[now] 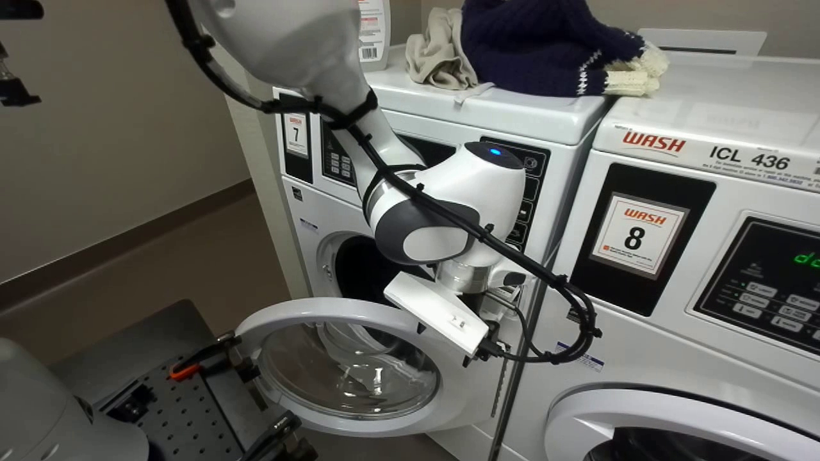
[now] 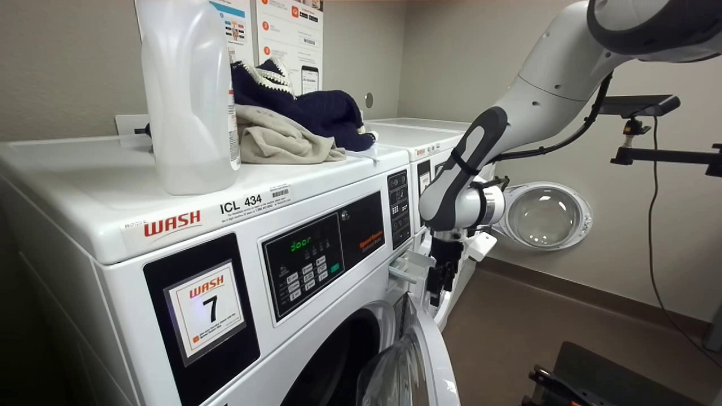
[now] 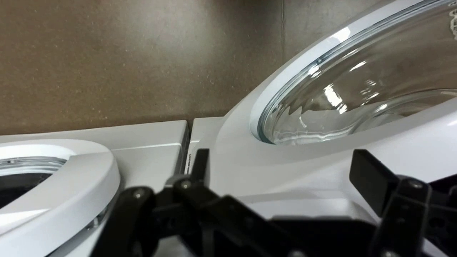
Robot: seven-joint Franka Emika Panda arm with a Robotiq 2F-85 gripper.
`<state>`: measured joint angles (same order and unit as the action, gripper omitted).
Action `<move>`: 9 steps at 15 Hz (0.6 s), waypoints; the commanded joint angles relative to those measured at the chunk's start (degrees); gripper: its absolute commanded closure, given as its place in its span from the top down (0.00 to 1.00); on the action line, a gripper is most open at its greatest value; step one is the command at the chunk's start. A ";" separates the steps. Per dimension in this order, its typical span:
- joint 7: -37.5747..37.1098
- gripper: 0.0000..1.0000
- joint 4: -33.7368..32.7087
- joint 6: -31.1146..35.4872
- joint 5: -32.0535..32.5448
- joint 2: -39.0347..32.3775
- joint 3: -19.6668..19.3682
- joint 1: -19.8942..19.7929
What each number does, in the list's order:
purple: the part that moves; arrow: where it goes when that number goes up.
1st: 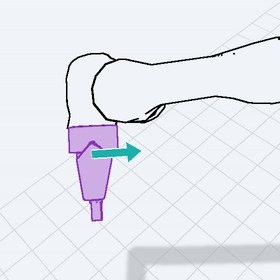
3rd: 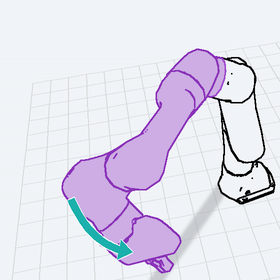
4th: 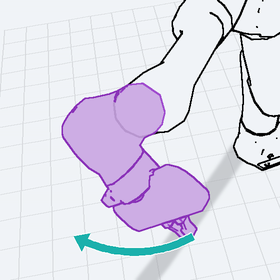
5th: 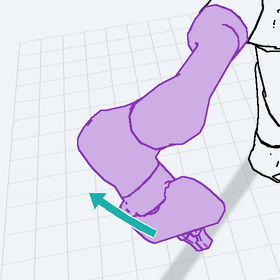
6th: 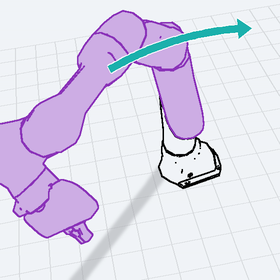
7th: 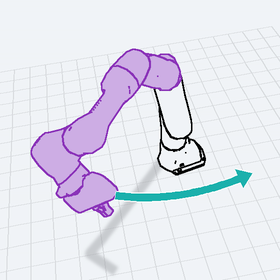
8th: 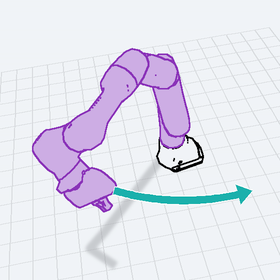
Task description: Close the detergent dispenser of the washing machine to the left.
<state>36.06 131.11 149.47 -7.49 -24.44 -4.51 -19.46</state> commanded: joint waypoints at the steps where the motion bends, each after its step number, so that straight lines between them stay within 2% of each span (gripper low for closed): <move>1: 0.86 1.00 -1.89 4.03 -0.65 -2.94 2.65 -1.57; 9: -0.71 1.00 -8.64 9.26 0.28 -8.20 5.42 -3.28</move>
<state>35.92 125.54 157.26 -7.46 -31.25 -1.07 -21.09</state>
